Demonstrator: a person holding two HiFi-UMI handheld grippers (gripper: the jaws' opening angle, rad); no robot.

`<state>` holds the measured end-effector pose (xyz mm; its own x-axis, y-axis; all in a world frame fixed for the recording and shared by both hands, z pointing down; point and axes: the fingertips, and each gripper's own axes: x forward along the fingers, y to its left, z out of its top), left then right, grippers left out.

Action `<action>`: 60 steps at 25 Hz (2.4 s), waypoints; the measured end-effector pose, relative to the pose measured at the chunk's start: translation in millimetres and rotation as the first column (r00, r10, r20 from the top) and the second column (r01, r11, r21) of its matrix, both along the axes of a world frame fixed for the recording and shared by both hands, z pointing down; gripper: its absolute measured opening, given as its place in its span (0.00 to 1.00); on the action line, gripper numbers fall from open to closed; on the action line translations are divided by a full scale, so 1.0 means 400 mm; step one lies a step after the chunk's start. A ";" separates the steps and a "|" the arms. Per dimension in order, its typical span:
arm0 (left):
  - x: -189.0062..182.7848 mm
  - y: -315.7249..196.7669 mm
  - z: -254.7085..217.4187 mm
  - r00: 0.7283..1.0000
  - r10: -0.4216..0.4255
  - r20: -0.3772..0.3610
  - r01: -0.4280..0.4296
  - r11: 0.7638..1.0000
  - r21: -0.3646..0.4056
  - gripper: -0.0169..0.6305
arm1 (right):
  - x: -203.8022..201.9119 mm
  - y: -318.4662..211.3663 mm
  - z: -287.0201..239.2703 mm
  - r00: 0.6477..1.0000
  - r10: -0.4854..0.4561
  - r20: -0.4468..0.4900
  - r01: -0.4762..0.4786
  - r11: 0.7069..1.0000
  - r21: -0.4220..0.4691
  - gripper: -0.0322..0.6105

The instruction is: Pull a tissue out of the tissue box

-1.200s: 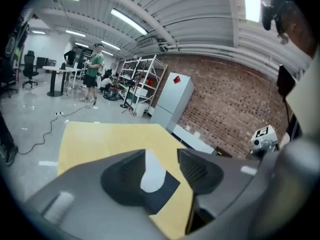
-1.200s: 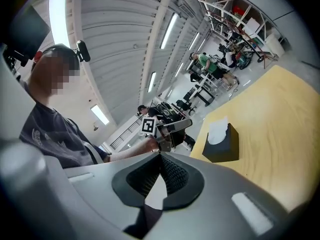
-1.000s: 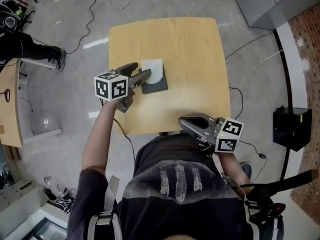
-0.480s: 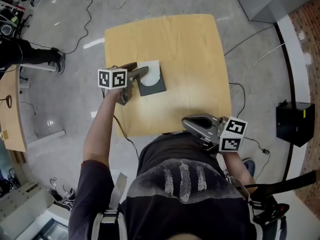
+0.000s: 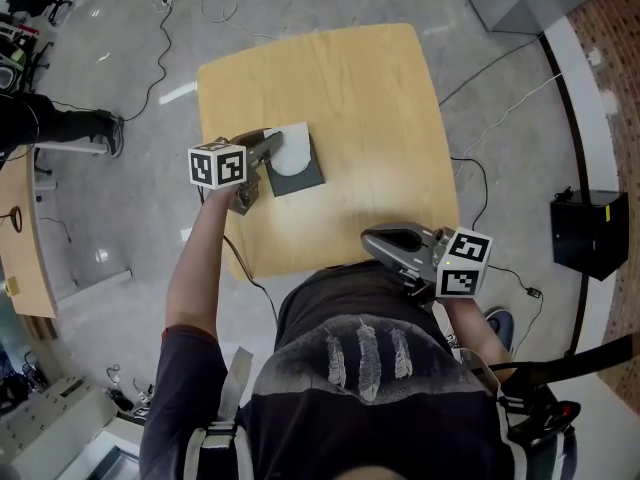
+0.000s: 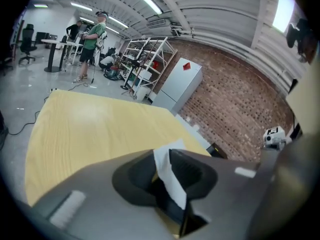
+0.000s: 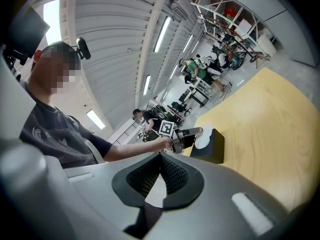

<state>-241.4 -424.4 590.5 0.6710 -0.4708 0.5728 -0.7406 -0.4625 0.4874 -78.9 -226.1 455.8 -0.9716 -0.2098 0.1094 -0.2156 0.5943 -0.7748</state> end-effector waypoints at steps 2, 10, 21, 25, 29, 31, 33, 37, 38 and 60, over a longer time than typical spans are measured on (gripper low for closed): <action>0.002 -0.001 -0.017 1.000 0.001 0.008 -0.001 0.999 0.038 0.11 | 0.000 0.000 -0.001 1.000 -0.001 0.003 0.001 1.000 -0.001 0.05; 0.006 -0.005 -0.071 1.000 0.008 -0.009 -0.007 0.996 0.093 0.03 | -0.009 -0.005 -0.012 1.000 -0.012 -0.002 0.012 1.000 0.005 0.05; -0.017 -0.019 -0.143 0.998 -0.012 -0.066 0.022 0.987 0.161 0.03 | -0.042 -0.004 -0.006 1.000 -0.028 -0.007 0.028 0.999 0.030 0.05; -0.003 -0.021 -0.172 0.996 0.010 -0.087 0.005 0.985 0.173 0.03 | -0.056 0.006 -0.025 1.000 -0.017 -0.009 0.017 0.999 0.050 0.05; 0.000 -0.027 -0.201 0.995 0.023 -0.096 -0.004 0.980 0.197 0.03 | -0.074 0.019 -0.033 1.000 -0.018 -0.020 0.020 0.997 0.068 0.05; -0.003 -0.024 -0.214 0.995 0.027 -0.096 -0.007 0.979 0.203 0.03 | -0.079 0.024 -0.036 1.000 -0.017 -0.023 0.019 0.997 0.072 0.05; -0.002 -0.021 -0.230 0.994 0.033 -0.102 -0.011 0.977 0.212 0.03 | -0.082 0.030 -0.039 1.000 -0.013 -0.025 0.015 0.997 0.075 0.05; -0.006 -0.016 -0.265 0.992 0.046 -0.115 -0.017 0.971 0.237 0.03 | -0.098 0.033 -0.041 0.999 -0.016 -0.027 0.018 0.996 0.083 0.05; -0.007 -0.014 -0.271 0.992 0.047 -0.116 -0.018 0.970 0.242 0.03 | -0.102 0.034 -0.040 0.999 -0.019 -0.028 0.021 0.996 0.083 0.05; -0.024 0.092 -0.416 0.983 0.099 -0.153 -0.037 0.931 0.362 0.03 | -0.172 0.140 -0.063 0.999 -0.034 -0.041 0.039 0.991 0.131 0.05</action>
